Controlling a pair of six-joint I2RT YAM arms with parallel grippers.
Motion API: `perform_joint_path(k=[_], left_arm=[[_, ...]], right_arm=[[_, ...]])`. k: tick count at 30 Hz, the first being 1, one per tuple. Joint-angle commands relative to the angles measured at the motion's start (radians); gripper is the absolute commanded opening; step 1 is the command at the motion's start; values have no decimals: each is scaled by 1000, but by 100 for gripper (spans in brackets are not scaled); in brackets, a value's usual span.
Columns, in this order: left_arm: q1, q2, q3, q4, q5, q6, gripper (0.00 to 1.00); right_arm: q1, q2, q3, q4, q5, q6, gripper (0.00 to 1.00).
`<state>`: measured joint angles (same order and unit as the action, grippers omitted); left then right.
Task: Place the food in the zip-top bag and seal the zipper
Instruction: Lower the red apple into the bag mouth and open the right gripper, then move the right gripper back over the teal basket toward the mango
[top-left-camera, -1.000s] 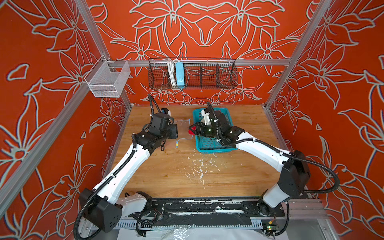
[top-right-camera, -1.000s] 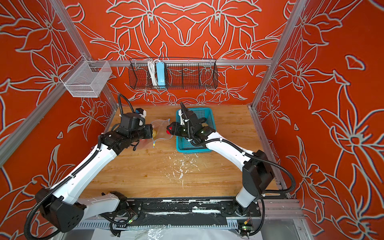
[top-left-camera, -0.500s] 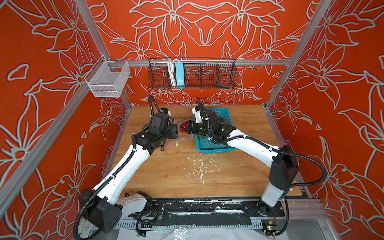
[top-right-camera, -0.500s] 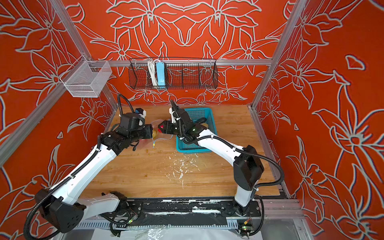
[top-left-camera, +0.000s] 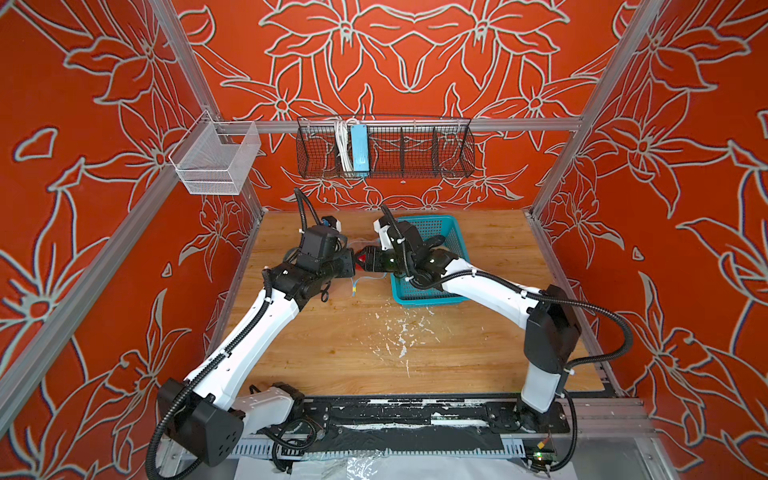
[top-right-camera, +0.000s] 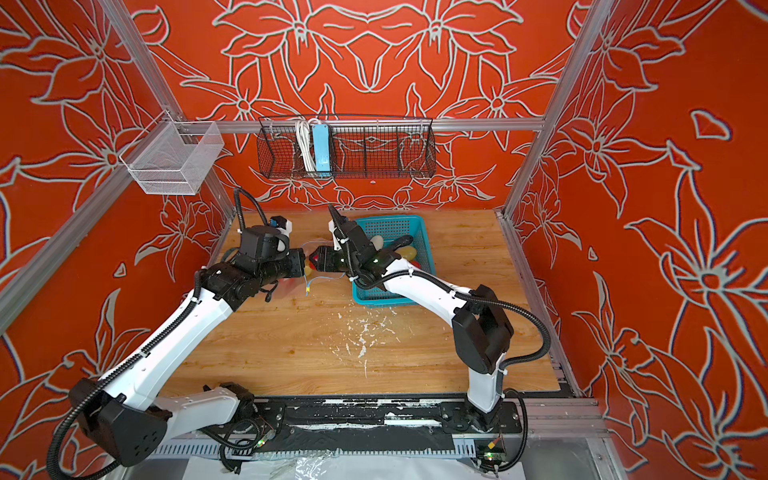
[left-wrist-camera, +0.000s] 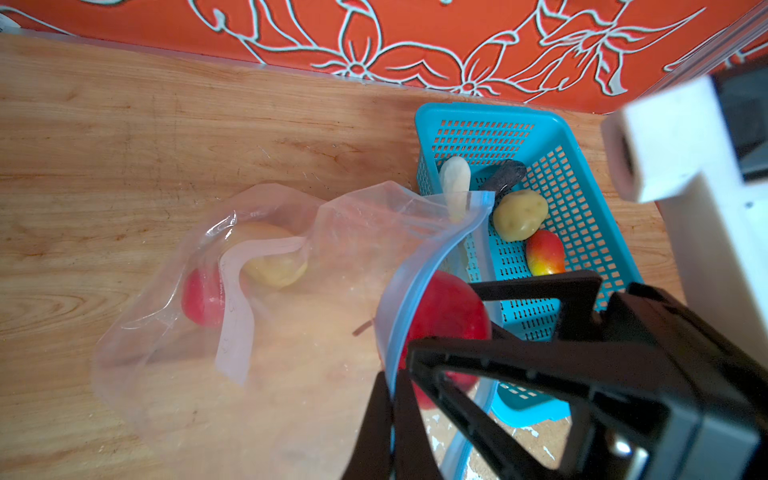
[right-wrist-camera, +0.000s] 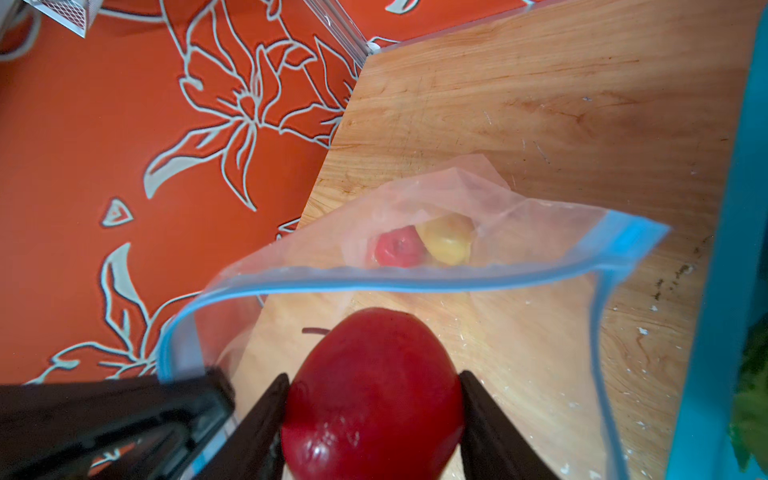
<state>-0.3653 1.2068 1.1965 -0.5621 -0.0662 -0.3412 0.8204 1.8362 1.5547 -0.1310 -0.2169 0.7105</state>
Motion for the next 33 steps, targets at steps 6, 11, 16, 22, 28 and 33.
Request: perform_joint_path(k=[6, 11, 16, 22, 28, 33], left_arm=[[8, -21, -9, 8, 2, -6, 0], [8, -21, -9, 8, 2, -7, 0], [8, -20, -9, 8, 0, -6, 0], [7, -21, -9, 8, -1, -7, 0], [8, -24, -9, 10, 4, -8, 0], [8, -30, -10, 10, 6, -9, 0]], right_arm=[[17, 21, 55, -19, 17, -18, 59], [19, -7, 41, -37, 30, -30, 73], [19, -43, 14, -46, 41, -40, 98], [19, -99, -31, -70, 56, -55, 98], [17, -179, -80, -133, 126, -91, 98], [16, -237, -107, -206, 208, -125, 98]])
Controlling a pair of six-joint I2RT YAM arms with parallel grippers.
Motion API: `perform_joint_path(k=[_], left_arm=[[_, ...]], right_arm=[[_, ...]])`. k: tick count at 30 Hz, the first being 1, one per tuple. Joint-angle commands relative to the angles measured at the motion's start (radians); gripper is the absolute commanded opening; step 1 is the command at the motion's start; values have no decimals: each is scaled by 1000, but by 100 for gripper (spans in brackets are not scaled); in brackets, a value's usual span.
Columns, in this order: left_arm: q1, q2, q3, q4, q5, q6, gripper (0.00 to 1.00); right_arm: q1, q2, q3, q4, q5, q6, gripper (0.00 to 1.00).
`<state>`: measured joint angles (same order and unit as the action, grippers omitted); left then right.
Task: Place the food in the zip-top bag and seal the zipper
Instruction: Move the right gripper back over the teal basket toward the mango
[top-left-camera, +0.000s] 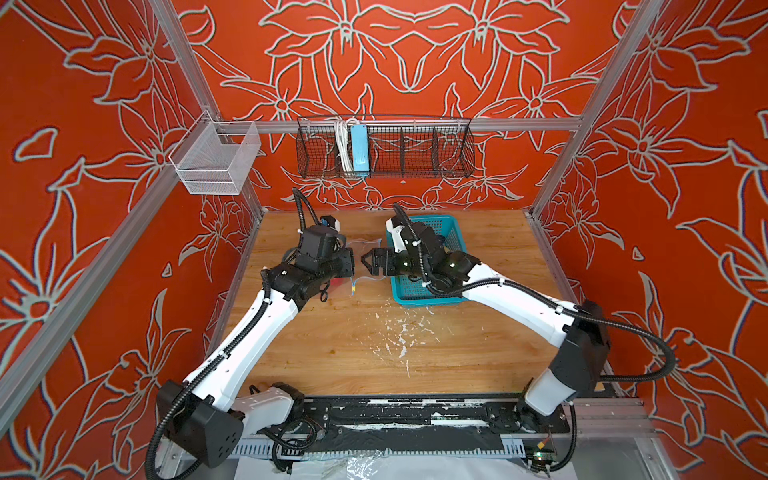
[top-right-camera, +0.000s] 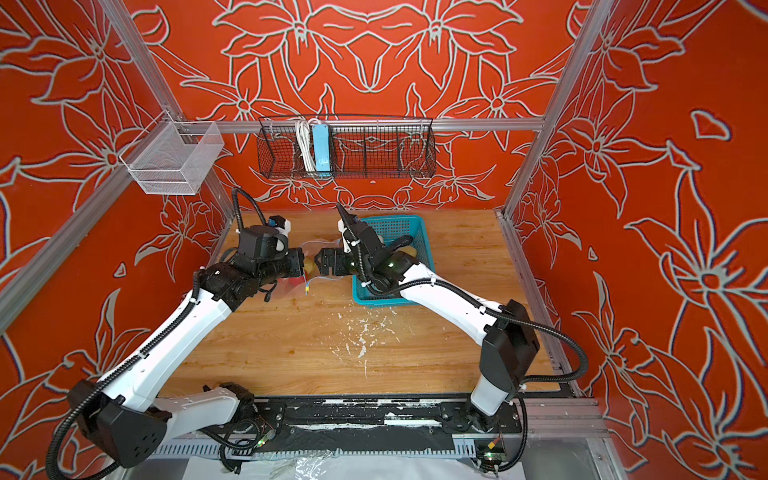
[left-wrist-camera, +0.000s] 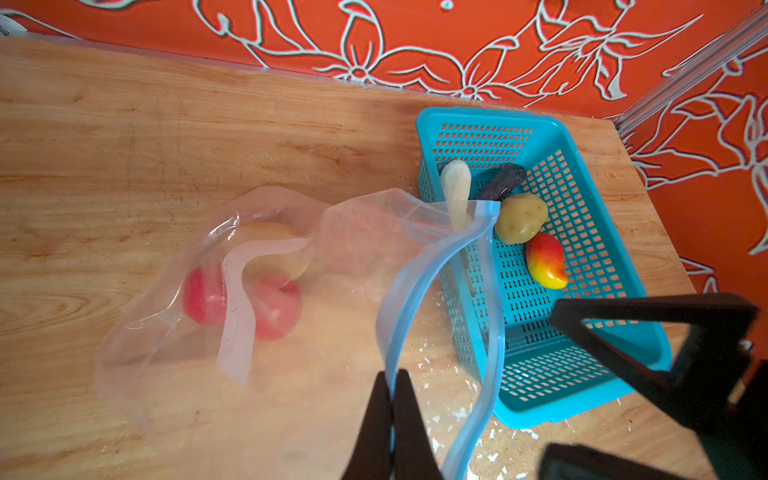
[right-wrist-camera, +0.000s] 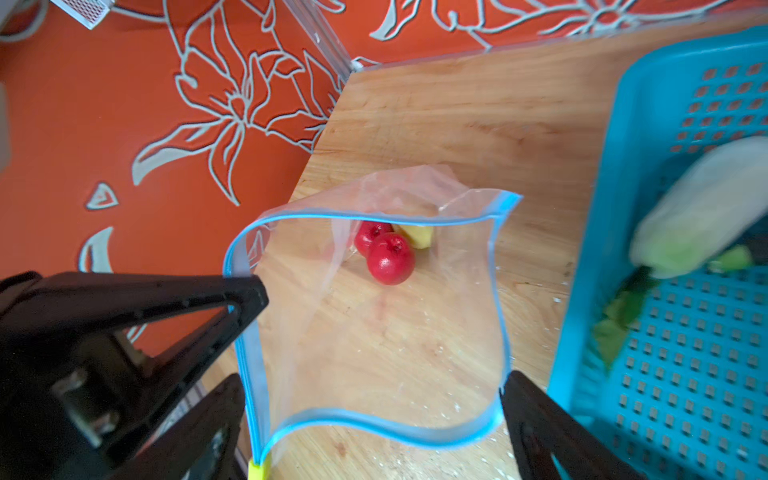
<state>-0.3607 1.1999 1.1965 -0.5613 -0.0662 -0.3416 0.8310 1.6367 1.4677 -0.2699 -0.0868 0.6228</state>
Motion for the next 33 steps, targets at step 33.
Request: perform_joint_path(k=[33], left_arm=[[3, -39, -15, 12, -3, -6, 0]], right_arm=[[-109, 33, 13, -437, 309, 14, 98]])
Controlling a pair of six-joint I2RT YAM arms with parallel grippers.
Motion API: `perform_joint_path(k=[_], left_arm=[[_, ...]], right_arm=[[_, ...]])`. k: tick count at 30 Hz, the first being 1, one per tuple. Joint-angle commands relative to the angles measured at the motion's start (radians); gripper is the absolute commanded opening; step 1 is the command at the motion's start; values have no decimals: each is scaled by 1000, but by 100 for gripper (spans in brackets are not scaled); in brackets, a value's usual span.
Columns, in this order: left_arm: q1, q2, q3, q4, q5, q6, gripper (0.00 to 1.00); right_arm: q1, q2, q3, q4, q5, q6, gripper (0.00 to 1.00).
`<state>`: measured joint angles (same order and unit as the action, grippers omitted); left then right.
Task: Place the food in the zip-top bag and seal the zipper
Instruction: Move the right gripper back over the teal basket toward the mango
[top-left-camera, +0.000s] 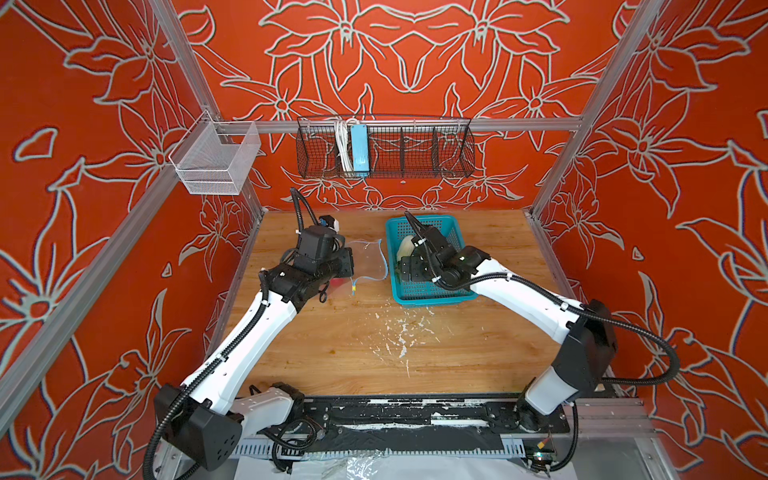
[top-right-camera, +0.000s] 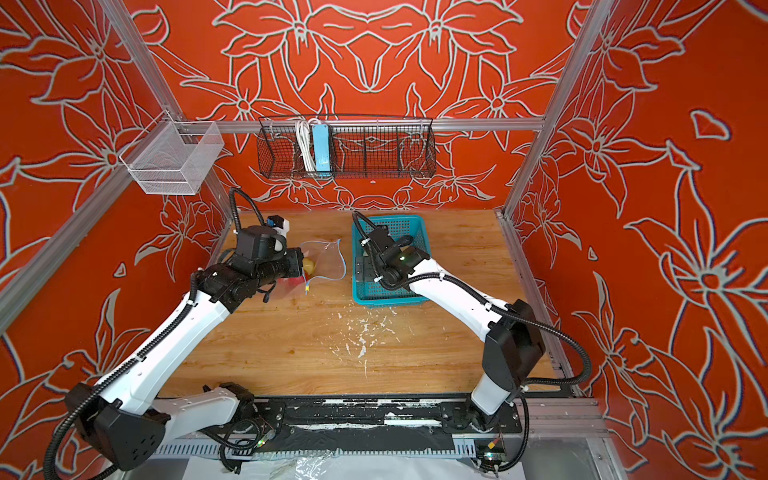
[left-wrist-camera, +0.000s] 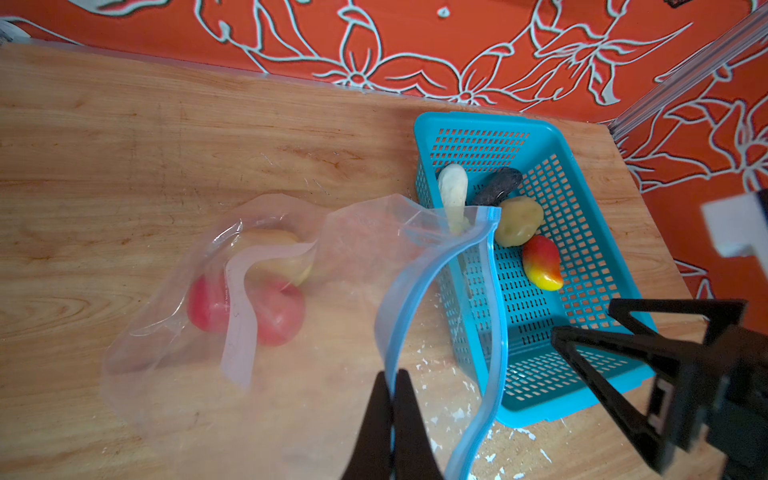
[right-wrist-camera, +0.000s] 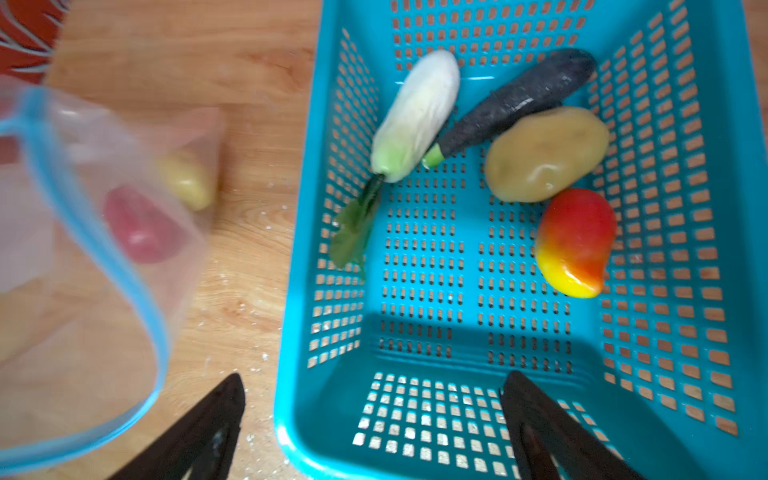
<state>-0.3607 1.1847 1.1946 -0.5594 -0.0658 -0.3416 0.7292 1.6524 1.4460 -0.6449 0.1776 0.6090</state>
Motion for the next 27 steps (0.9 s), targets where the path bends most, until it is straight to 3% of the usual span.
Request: perform_joint_path(k=[1, 27], left_arm=[[3, -23, -13, 12, -3, -7, 0], [3, -33, -21, 21, 13, -15, 0]], right_arm=[[-10, 23, 42, -72, 51, 34, 98], [-95, 150, 144, -189, 119, 59, 98]])
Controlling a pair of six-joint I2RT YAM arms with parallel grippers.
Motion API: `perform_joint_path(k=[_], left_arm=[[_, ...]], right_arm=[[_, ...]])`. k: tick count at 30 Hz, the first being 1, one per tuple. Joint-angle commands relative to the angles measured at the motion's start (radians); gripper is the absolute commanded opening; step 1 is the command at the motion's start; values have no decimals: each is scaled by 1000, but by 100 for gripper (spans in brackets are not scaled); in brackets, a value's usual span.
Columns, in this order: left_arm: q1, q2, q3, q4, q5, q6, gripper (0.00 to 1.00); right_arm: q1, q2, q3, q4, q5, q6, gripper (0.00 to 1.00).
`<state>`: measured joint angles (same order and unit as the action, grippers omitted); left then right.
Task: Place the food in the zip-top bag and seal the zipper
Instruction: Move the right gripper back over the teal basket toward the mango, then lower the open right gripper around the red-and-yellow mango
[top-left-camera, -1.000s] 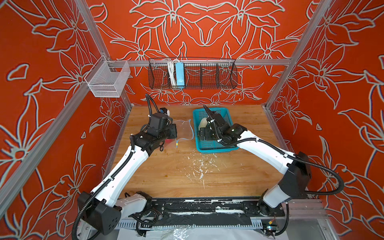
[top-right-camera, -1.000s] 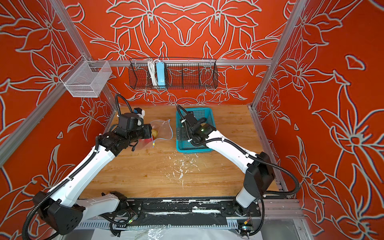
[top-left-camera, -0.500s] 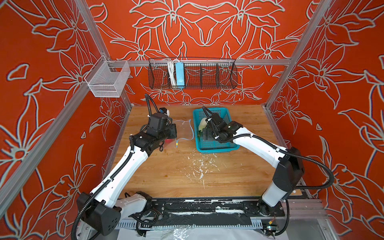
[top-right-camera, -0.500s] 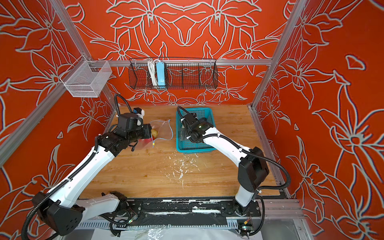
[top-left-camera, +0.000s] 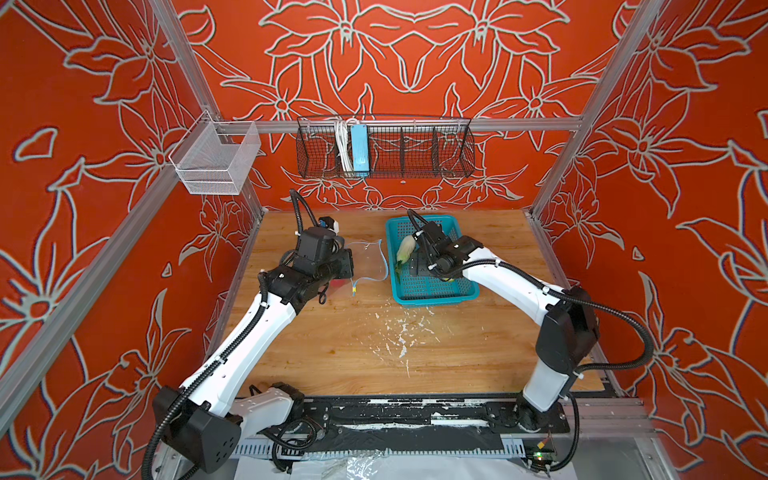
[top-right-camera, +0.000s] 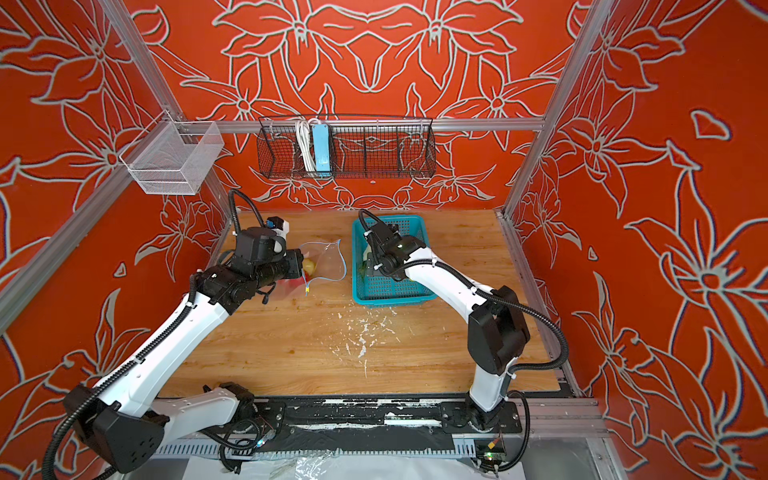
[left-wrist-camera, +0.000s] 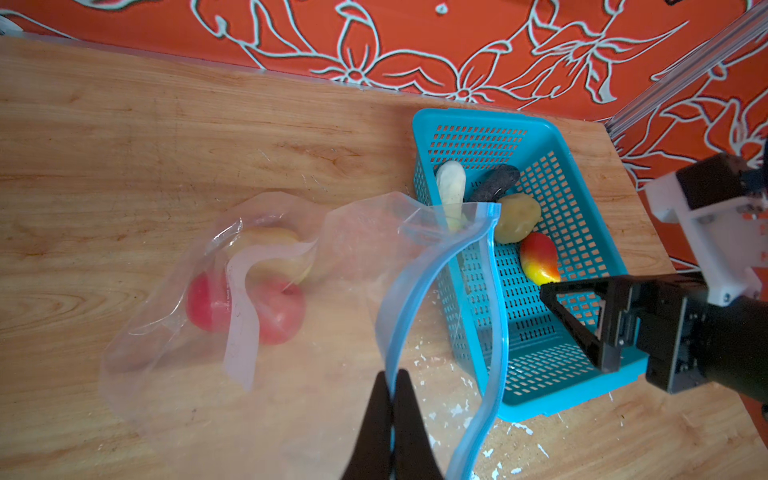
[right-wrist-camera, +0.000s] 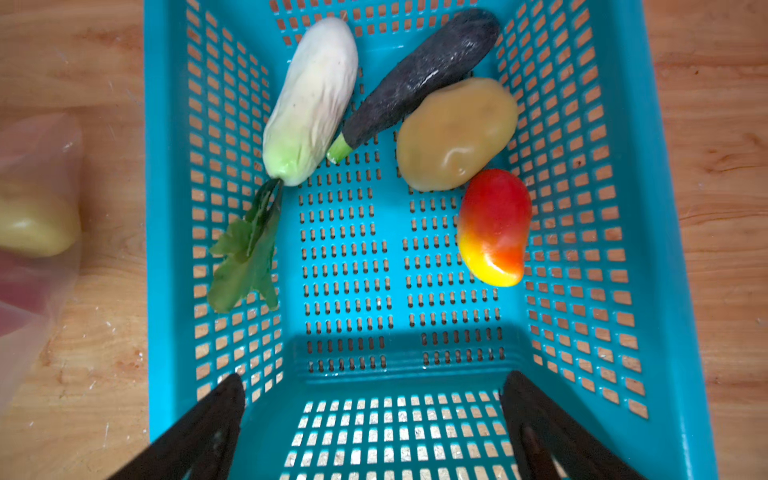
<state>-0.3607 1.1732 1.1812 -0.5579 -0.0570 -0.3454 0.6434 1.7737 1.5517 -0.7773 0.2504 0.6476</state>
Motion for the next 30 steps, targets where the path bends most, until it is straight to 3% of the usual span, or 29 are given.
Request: perform_joint_path(k=[1, 17, 30], left_arm=[[3, -21, -6, 18, 2, -10, 0], [3, -16, -6, 16, 3, -7, 0], [3, -10, -5, 15, 7, -7, 0]], right_arm=[[-13, 40, 50, -66, 51, 17, 98], [-90, 165, 151, -123, 92, 24, 98], [-126, 245, 134, -125, 90, 40, 91]])
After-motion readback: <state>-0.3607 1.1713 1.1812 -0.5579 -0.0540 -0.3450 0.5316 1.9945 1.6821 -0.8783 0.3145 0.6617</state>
